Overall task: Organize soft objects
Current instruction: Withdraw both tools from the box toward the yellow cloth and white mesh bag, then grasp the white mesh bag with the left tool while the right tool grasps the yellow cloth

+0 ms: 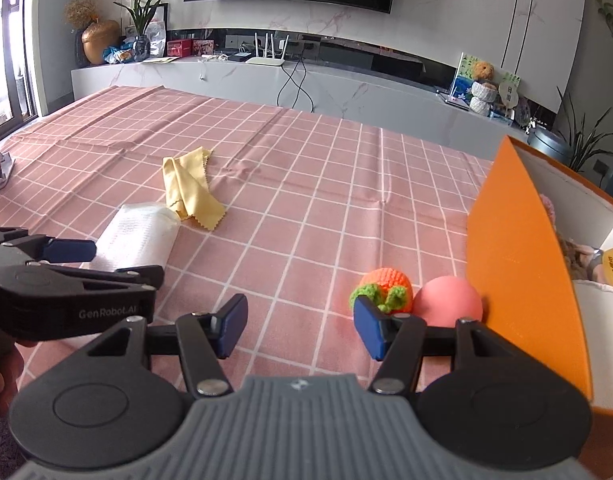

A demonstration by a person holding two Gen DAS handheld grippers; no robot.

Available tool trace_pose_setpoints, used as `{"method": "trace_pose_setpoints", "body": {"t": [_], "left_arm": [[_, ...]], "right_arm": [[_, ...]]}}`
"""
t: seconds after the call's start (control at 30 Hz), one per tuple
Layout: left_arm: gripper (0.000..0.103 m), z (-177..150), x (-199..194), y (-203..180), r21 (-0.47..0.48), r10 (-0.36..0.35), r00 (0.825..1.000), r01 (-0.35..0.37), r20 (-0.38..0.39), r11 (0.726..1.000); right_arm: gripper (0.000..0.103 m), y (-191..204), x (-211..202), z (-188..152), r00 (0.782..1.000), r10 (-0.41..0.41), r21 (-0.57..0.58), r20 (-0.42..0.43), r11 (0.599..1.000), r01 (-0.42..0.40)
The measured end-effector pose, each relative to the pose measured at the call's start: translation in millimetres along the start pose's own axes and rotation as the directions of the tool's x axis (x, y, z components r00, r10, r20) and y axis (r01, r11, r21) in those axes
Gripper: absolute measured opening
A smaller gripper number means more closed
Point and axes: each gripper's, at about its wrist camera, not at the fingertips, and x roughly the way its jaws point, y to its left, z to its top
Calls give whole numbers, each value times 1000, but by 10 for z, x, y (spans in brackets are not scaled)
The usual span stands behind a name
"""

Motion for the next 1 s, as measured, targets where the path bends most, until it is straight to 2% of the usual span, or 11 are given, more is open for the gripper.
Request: {"method": "trace_pose_setpoints", "body": {"t": [0.13, 0.23, 0.3, 0.37, 0.4, 0.47, 0.5, 0.53, 0.57, 0.73, 1.0], "left_arm": [[85, -5, 16, -21, 59, 113, 993, -115, 32, 992], [85, -7, 33, 12, 38, 90, 996, -90, 2, 995], [73, 6, 44, 48, -14, 50, 999, -50, -14, 999], [55, 25, 52, 31, -1, 43, 999, -43, -9, 999], [49, 39, 59, 29, 5, 36, 999, -36, 0, 999], [26, 70, 73, 51, 0, 26, 1000, -26, 7, 1000], [20, 86, 81, 68, -5, 23, 1000, -22, 10, 1000], [9, 103, 92, 89, -8, 19, 1000, -19, 11, 1000], [5, 121, 105, 112, -10, 21, 1000, -21, 11, 1000], [3, 215, 149, 351, -100, 6, 1000, -5, 11, 995], [3, 410, 34, 814, -219, 77, 994, -59, 77, 974]], "right_arm": [[59, 20, 139, 56, 1000, 27, 0, -9, 1000, -27], [59, 64, 248, 99, 999, 45, -7, -10, 999, -45], [59, 84, 311, 139, 998, 55, -8, -8, 998, -55], [59, 101, 370, 191, 998, 69, -6, -5, 998, -69], [59, 119, 394, 220, 997, 76, -8, -2, 997, -76], [58, 161, 453, 286, 996, 92, -14, 7, 996, -92], [55, 187, 486, 322, 995, 103, -18, 10, 995, -103], [54, 215, 521, 357, 993, 116, -21, 12, 993, -115], [54, 248, 556, 391, 992, 129, -26, 15, 991, -129], [49, 424, 729, 579, 982, 185, -48, 31, 982, -184], [50, 718, 1087, 870, 970, 242, -25, 30, 970, -242]]}}
